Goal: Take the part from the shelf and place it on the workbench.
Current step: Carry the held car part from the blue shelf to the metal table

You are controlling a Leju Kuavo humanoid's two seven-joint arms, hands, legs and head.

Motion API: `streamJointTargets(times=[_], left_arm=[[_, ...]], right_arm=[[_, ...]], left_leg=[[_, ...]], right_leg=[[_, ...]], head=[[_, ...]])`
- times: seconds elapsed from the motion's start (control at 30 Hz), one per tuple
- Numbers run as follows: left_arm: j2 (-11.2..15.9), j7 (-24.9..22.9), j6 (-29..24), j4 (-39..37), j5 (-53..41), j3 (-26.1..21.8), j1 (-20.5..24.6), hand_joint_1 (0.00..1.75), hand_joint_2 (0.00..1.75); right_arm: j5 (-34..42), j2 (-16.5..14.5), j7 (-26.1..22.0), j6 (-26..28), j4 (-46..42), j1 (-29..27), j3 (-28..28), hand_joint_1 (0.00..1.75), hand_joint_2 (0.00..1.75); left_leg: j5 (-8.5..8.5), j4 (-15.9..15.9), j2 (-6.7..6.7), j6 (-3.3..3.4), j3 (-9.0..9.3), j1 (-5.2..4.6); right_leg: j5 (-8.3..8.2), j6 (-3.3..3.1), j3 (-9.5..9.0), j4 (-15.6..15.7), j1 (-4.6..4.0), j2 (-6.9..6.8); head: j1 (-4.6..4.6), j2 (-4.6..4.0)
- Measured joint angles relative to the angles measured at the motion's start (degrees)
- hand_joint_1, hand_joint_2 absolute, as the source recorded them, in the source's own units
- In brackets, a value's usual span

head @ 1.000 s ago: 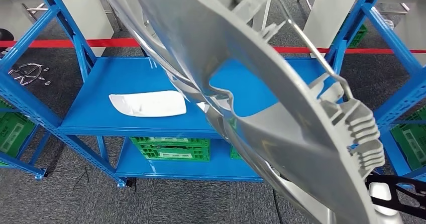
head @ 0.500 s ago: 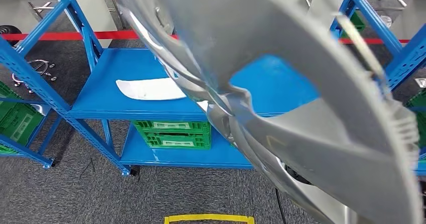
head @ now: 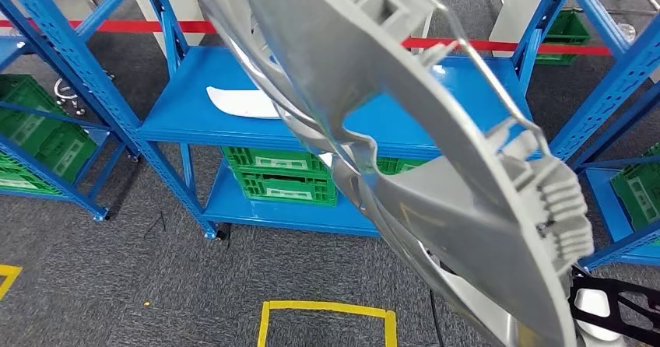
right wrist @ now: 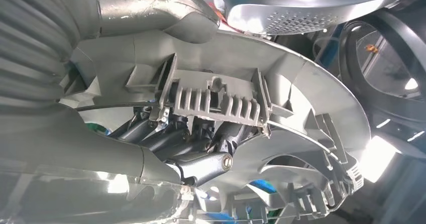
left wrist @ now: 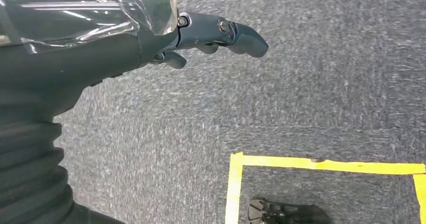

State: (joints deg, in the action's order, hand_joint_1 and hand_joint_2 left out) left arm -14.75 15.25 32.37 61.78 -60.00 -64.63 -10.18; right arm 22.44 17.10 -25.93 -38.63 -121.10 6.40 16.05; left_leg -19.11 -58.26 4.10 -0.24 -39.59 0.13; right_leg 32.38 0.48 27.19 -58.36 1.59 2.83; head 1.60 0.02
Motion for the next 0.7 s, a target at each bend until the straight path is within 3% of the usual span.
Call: streamJointTargets(times=[0.03, 0.1, 0.17, 0.2, 0.23, 0.27, 0.3, 0.37, 0.4, 0.43, 0.5, 0.53, 0.57, 0.63, 0.67, 0.7], left_arm=[[-0.3, 0.2, 0.3, 0.3, -0.4, -0.6, 0.0, 0.0, 1.75], [-0.7, 0.7, 0.7, 0.5, -1.3, -1.5, 0.2, 0.0, 1.75], [-1.1, 1.5, 0.7, 0.5, -2.1, -2.2, 0.7, 0.0, 1.75], [-1.3, 1.9, 0.7, 0.4, -2.3, -2.5, 1.0, 0.0, 1.75], [-1.5, 2.1, 0.6, 0.3, -2.5, -2.7, 1.3, 0.0, 1.75], [-1.7, 2.3, 0.4, 0.2, -2.6, -2.9, 1.6, 0.0, 1.75], [-1.8, 2.5, 0.2, 0.1, -2.7, -3.1, 1.8, 0.0, 1.75], [-1.9, 2.6, 0.0, 0.0, -2.7, -3.4, 2.2, 0.0, 1.75], [-2.0, 2.7, 0.0, 0.0, -2.8, -3.6, 2.3, 0.0, 1.75], [-2.1, 2.7, 0.0, 0.0, -2.9, -3.9, 2.5, 0.0, 1.75], [-2.2, 2.7, 0.0, 0.0, -3.3, -4.4, 2.6, 0.0, 1.75], [-2.3, 2.7, 0.0, -0.1, -3.5, -4.7, 2.8, 0.0, 1.75], [-2.4, 2.7, -0.1, -0.1, -3.8, -4.9, 3.0, 0.0, 1.75], [-2.7, 2.7, -0.2, -0.2, -4.2, -5.2, 3.4, 0.0, 1.75], [-2.8, 2.7, -0.4, -0.3, -4.5, -5.4, 3.5, 0.0, 1.75], [-3.0, 2.7, -0.5, -0.4, -4.7, -5.5, 3.6, 0.0, 1.75]], right_arm=[[0.1, -0.2, 0.6, 0.1, 0.0, 0.0, 0.0, 1.61, 1.75], [0.4, -0.6, 2.1, 0.3, -0.2, 0.0, 0.2, 1.61, 1.75], [0.5, -0.8, 3.2, 0.4, -0.4, 0.0, 0.4, 1.61, 1.75], [0.5, -0.8, 3.5, 0.4, -0.4, 0.0, 0.5, 1.61, 1.75], [0.5, -0.8, 3.7, 0.3, -0.4, 0.0, 0.6, 1.61, 1.75], [0.5, -0.8, 3.8, 0.3, -0.4, 0.0, 0.8, 1.61, 1.75], [0.4, -0.8, 3.8, 0.2, -0.4, 0.1, 0.9, 1.61, 1.75], [0.4, -0.8, 3.9, 0.2, -0.4, 0.2, 1.1, 1.61, 1.75], [0.4, -0.8, 3.9, 0.2, -0.4, 0.3, 1.2, 1.61, 1.75], [0.4, -0.8, 3.9, 0.2, -0.4, 0.4, 1.3, 1.61, 1.75], [0.2, -0.7, 3.9, 0.3, -0.5, 0.4, 1.4, 1.61, 1.75], [0.0, -0.7, 3.9, 0.3, -0.5, 0.3, 1.4, 1.61, 1.75], [-0.3, -0.7, 3.9, 0.3, -0.5, 0.3, 1.4, 1.61, 1.75], [-1.0, -0.8, 3.9, 0.4, -0.5, 0.1, 1.5, 1.61, 1.75], [-1.2, -0.8, 3.9, 0.4, -0.5, 0.0, 1.5, 1.61, 1.75], [-1.4, -0.8, 3.9, 0.4, -0.5, -0.1, 1.6, 1.61, 1.75]], left_leg=[[-0.92, -0.6, -0.43, -0.29, -0.3, 0.11], [-5.92, -4.8, -2.21, -0.85, -1.44, 0.32], [-11.26, -12.1, -3.45, -1.28, -2.8, 0.54], [-12.18, -15.1, -3.68, -1.35, -2.93, 0.63], [-11.77, -16.3, -3.78, -1.31, -2.26, 0.66], [-10.56, -15.6, -3.81, -1.12, -0.58, 0.64], [-9.24, -12.7, -3.78, -0.75, 2.22, 0.56], [-9.47, -4.2, -3.74, 0.27, 8.43, 0.24], [-10.12, -1.1, -3.72, 0.71, 10.45, -0.02], [-10.77, 0.7, -3.73, 1.07, 11.36, -0.34], [-9.7, 1.8, -3.82, 1.86, 11.24, -0.76], [-8.82, 2.6, -3.93, 2.29, 11.09, -0.8], [-7.79, 3.3, -4.04, 2.74, 10.77, -0.72], [-5.96, 4.0, -4.21, 3.18, 9.54, -0.67], [-5.18, 3.9, -4.26, 3.26, 8.57, -0.69], [-4.46, 3.8, -4.31, 3.17, 7.51, -0.69]], right_leg=[[-0.54, -0.58, 0.41, 0.0, -0.02, -0.45], [-1.81, -1.4, 1.57, 0.0, -0.11, -1.28], [-3.12, -1.57, 3.04, -0.1, -0.38, -1.9], [-3.78, -1.53, 3.82, -0.2, -0.49, -2.2], [-4.44, -1.45, 4.63, -0.2, -0.59, -2.45], [-5.09, -1.36, 5.4, -0.2, -0.71, -2.63], [-5.7, -1.26, 6.13, -0.2, -0.83, -2.72], [-6.78, -0.93, 7.08, -0.2, -0.94, -2.82], [-7.28, -0.6, 7.3, -0.1, -0.82, -2.91], [-7.76, -0.17, 7.44, 0.1, -0.57, -3.0], [-8.58, 0.57, 7.61, 0.3, -0.19, -3.08], [-8.26, 0.63, 7.88, 0.1, -0.15, -3.05], [-6.98, 0.41, 8.39, -1.0, -0.22, -3.01], [-2.21, -0.21, 10.18, -6.3, -0.26, -2.97], [0.04, -0.24, 11.1, -10.0, -0.23, -2.96], [1.19, 0.1, 11.59, -13.1, -0.17, -2.96]], head=[[0.13, 0.0], [0.35, 0.0], [0.48, 0.0], [0.48, 0.0], [0.49, 0.0], [0.49, 0.0], [0.5, 0.0], [0.44, 0.0], [0.41, 0.0], [0.42, 0.0], [0.47, 0.0], [0.47, 0.0], [0.36, 0.0], [0.17, 0.0], [0.1, 0.0], [0.08, 0.0]])
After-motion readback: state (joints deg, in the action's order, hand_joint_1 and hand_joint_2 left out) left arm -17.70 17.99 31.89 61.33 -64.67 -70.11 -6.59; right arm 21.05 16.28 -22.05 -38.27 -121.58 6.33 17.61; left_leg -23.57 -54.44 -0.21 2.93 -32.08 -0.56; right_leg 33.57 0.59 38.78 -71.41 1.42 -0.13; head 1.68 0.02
